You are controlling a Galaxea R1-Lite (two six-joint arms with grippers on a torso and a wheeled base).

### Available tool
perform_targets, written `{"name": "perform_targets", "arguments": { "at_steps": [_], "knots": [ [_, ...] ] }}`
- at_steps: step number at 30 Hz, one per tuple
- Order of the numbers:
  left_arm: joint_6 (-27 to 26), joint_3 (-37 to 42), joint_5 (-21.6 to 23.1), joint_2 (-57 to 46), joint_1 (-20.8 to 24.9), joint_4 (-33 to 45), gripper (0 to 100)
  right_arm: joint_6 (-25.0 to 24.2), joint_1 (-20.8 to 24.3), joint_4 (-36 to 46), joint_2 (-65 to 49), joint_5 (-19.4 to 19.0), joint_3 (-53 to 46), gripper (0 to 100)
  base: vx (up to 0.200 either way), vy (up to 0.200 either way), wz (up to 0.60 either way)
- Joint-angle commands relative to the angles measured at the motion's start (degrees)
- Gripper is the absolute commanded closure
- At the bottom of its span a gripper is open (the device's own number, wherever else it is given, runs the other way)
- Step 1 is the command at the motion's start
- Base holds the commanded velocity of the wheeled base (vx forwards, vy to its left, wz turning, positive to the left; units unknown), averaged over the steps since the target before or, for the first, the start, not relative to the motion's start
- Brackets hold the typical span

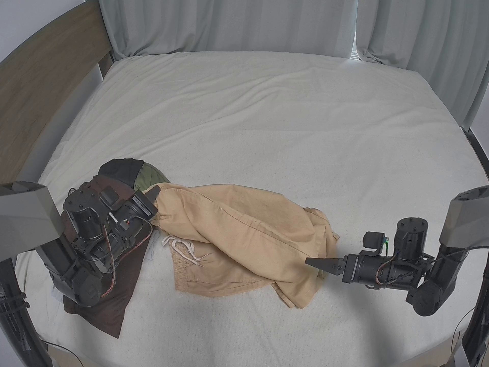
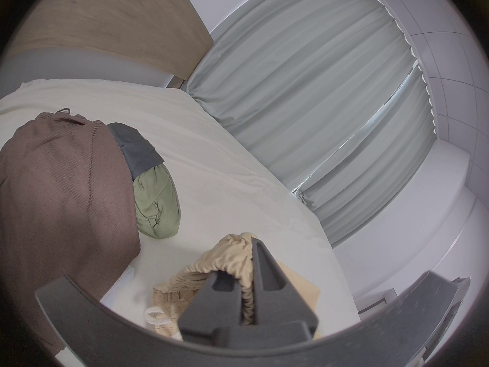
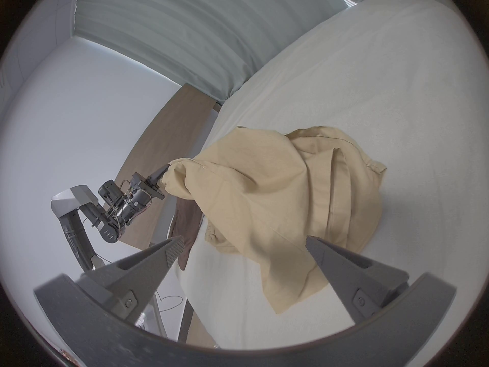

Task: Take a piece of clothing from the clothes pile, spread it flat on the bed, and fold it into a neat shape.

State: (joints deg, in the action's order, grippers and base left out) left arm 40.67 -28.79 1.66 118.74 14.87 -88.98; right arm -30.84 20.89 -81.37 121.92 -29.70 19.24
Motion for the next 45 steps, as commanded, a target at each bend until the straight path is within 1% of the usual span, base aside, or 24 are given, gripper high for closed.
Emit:
{"name": "perform_targets", "arguments": {
  "at_steps": [1,10,15,20,27,31,38,45],
  "knots": [
    [0.03,0.05,0.01,0.00,0.07,-0.23,100,-1.68,1.08,-4.06,7.37,0.69,-0.25,0,0.000,0.000,0.00],
    [0.03,0.05,0.01,-0.08,0.07,-0.23,100,-1.68,0.99,-4.94,10.45,1.04,0.19,0,0.000,0.000,0.00],
    [0.03,0.05,0.01,-0.17,0.07,-0.23,100,-1.68,1.17,-6.43,12.55,2.45,0.89,0,0.000,0.000,0.00],
    [0.03,0.05,0.01,-0.26,0.07,-0.23,100,-2.20,2.57,-6.87,15.28,4.12,2.82,0,0.000,0.000,0.00],
    [0.03,-0.03,0.01,-0.26,0.42,-0.23,100,-3.96,4.42,-7.05,15.89,4.12,4.23,0,0.000,0.000,0.00],
    [0.03,0.05,-0.08,-0.17,0.42,-0.23,100,-4.23,4.95,-7.13,14.84,4.12,4.23,0,0.000,0.000,0.00],
    [0.03,-0.03,-0.08,0.09,0.42,-0.23,100,-5.46,4.86,-7.13,7.37,4.12,3.44,0,0.000,0.000,0.00],
    [0.03,-0.12,-0.08,0.09,0.42,-0.23,100,-5.54,4.33,-6.96,1.13,4.12,2.03,0,0.000,0.000,0.00]
  ]
}}
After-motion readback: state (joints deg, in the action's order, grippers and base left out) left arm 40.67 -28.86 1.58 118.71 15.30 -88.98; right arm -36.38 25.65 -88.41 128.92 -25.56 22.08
